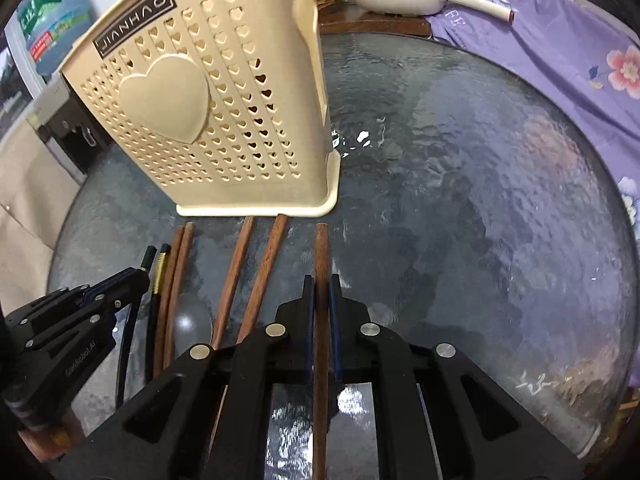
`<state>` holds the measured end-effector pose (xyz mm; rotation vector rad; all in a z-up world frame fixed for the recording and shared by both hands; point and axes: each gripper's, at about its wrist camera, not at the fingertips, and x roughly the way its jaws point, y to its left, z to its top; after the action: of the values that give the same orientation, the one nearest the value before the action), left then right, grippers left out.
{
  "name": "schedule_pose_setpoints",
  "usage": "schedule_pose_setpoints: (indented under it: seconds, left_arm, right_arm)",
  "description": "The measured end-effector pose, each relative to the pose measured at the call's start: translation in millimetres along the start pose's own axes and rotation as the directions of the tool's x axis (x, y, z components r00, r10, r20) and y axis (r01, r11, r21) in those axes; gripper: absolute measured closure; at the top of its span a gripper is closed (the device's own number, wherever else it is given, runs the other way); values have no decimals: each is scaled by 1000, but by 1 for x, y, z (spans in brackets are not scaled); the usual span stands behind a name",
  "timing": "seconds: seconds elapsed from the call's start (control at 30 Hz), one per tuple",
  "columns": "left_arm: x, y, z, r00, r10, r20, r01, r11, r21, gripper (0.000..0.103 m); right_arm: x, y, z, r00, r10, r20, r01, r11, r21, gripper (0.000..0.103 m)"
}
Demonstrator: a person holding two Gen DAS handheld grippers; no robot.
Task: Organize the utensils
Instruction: 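Grasp a wooden chopstick with the right tool while the left tool grasps a black chopstick, then lift the chopsticks and carry them above the cream basket with both tools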
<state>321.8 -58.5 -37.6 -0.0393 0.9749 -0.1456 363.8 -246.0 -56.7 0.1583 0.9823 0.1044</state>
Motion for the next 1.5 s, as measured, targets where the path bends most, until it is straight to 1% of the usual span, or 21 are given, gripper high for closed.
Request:
schedule_pose_setpoints:
  seconds: [0.13,0.27,0.4,0.6,0.8,0.97,1.3,1.5]
  left_arm:
    - [-12,3,-1,999,-23,27,24,1000,-12,96]
    - [-31,6,2,996,-51,68,52,999,-13,96]
    - [-57,8,4,988,-85,125,88,996,-15,96]
    - [-93,3,2,973,-119,197,119,993,13,96]
    - [-115,4,2,960,-133,245,130,991,28,96]
    - [-131,4,0,951,-137,276,131,991,38,96]
    - [-152,3,-4,934,-150,324,141,989,52,96]
    - [-169,3,-3,917,-171,360,158,985,63,96]
  right_arm:
    - [-12,0,-4,998,45,38,-45,999,-15,95]
    - [-34,0,-4,990,105,96,-103,994,-33,95]
    - [-61,3,-6,976,144,161,-134,989,-69,95]
    - [-102,8,-12,949,187,254,-163,980,-112,95]
    - [-134,19,-20,925,203,320,-156,974,-166,95]
    - [-150,22,-22,912,216,348,-161,970,-180,95]
    - [-178,24,-31,889,219,402,-138,965,-221,95]
    - [-195,23,-33,872,232,430,-141,962,-235,95]
